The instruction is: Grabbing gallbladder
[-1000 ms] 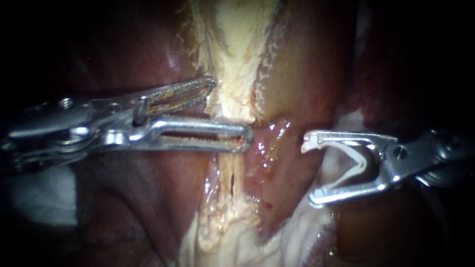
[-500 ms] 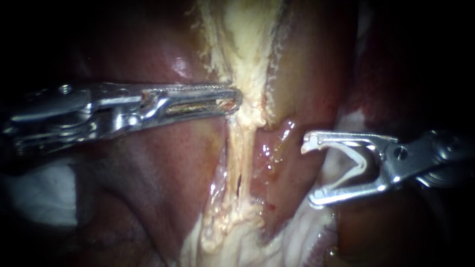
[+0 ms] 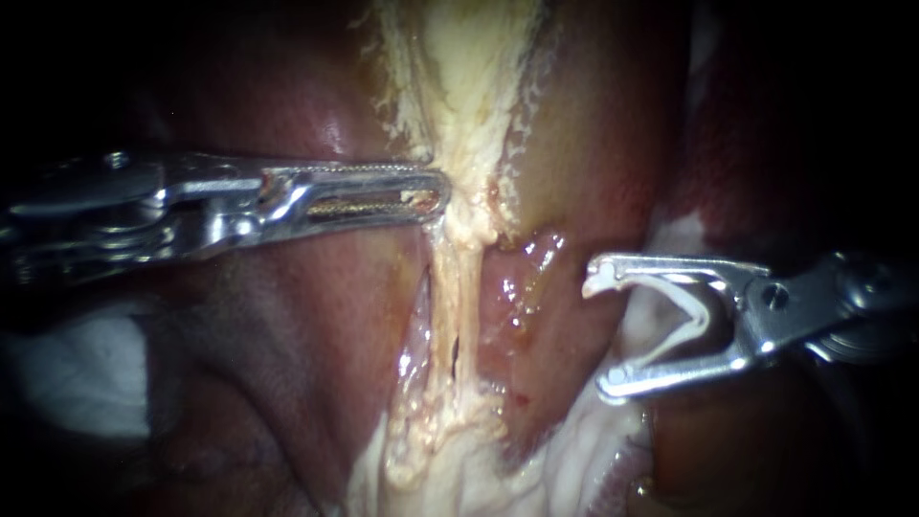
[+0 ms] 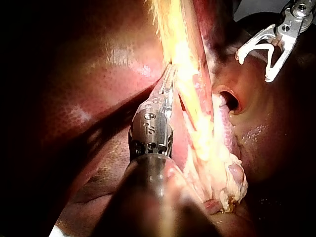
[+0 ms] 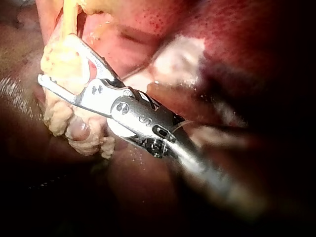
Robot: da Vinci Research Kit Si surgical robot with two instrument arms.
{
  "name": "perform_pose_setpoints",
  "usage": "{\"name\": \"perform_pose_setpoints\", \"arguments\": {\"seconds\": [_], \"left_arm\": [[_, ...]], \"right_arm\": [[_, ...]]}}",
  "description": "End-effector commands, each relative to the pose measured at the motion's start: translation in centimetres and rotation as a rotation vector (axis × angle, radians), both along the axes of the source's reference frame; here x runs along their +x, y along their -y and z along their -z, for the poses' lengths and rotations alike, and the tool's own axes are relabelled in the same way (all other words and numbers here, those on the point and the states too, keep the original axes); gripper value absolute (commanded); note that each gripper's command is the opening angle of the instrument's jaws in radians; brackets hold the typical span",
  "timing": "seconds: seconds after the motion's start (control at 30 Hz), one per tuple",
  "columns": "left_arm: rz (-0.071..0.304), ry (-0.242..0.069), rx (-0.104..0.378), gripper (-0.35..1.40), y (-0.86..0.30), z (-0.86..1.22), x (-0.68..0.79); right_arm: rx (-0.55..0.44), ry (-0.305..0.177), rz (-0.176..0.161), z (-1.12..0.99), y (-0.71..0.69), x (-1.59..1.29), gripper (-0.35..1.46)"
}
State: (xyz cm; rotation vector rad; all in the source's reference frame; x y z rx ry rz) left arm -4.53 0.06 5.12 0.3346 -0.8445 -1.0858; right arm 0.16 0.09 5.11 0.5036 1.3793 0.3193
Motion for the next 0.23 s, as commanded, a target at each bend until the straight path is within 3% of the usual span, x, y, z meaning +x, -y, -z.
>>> {"name": "perform_pose_setpoints", "arguments": {"seconds": [0.03,0.23], "left_arm": [[-0.001,-0.001,0.002,-0.35,0.0,0.0,0.0],[-0.001,0.004,0.009,-0.35,0.01,0.02,-0.01]], "right_arm": [[0.0,0.0,0.0,0.0,0.0,0.0,0.57],[0.0,0.001,-0.001,-0.01,0.0,0.0,0.56]]}}
